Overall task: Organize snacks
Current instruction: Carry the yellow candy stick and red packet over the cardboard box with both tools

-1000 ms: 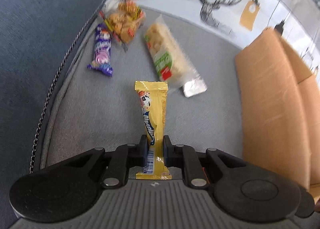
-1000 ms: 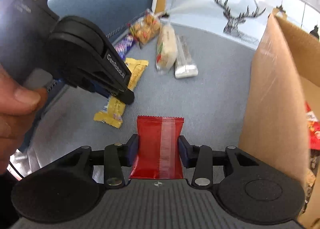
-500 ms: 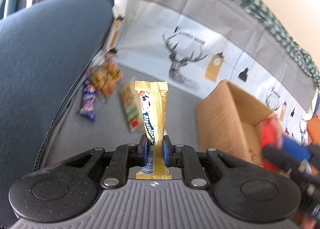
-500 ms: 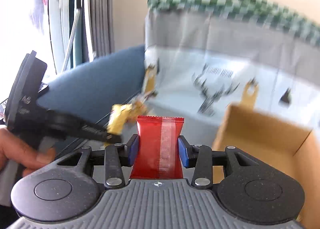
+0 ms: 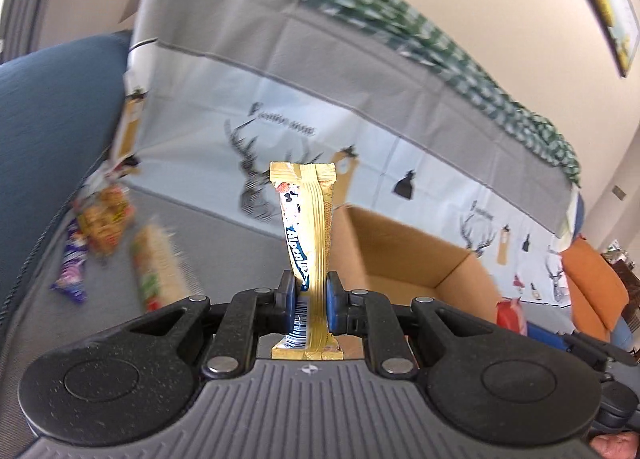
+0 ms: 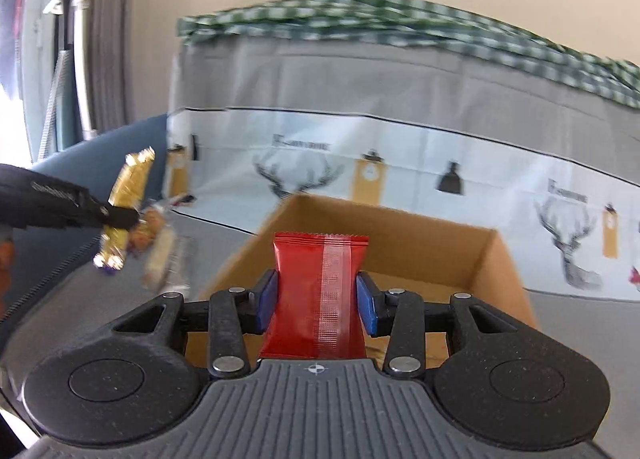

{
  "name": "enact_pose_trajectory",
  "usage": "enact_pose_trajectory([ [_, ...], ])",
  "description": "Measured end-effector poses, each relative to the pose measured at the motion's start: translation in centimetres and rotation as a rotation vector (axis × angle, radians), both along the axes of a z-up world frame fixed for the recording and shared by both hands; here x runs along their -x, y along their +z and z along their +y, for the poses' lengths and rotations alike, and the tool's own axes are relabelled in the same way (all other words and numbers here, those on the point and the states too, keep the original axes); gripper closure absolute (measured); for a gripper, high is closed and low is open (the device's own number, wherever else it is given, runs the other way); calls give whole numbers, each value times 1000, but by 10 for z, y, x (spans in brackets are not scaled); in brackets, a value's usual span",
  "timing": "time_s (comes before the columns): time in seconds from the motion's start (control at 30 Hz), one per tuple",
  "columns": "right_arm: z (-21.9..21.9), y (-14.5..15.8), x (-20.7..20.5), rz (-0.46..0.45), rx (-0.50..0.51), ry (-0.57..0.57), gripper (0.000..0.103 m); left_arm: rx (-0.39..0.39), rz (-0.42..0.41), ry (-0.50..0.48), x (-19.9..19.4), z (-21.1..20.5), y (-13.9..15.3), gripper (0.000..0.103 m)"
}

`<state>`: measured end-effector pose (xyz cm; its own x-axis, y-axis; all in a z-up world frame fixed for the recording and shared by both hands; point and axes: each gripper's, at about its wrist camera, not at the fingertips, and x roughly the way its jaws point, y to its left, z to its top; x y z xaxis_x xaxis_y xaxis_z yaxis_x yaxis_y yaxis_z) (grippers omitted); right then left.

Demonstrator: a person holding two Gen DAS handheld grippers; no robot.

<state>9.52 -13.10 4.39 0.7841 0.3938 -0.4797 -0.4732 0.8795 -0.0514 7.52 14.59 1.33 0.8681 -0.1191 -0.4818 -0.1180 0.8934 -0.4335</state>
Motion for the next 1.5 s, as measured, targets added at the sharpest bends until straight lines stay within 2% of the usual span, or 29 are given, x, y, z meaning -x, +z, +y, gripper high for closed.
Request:
enact_pose_trajectory([
  [0.27,-48,-11,-10,-3,-2,-105,60,15,-62,-86,-19,-44,4,87],
  [0.57,-78,-16,-15,-21,-9,-186,60,24,-101,-178,-31,-84,2,87],
  [0.9,-78,-14,-17,-42,-14,-210,60,-17,-123,-261,-30,-112,0,87],
  [1.23,-76,-14,-16,-53,-11,-211,60,-17,-123,-264,-28,-109,-1,87],
  [1.5,-76,-15,-16,-58,-5,-218,60,-32,-133,-304,-28,-117,0,87],
])
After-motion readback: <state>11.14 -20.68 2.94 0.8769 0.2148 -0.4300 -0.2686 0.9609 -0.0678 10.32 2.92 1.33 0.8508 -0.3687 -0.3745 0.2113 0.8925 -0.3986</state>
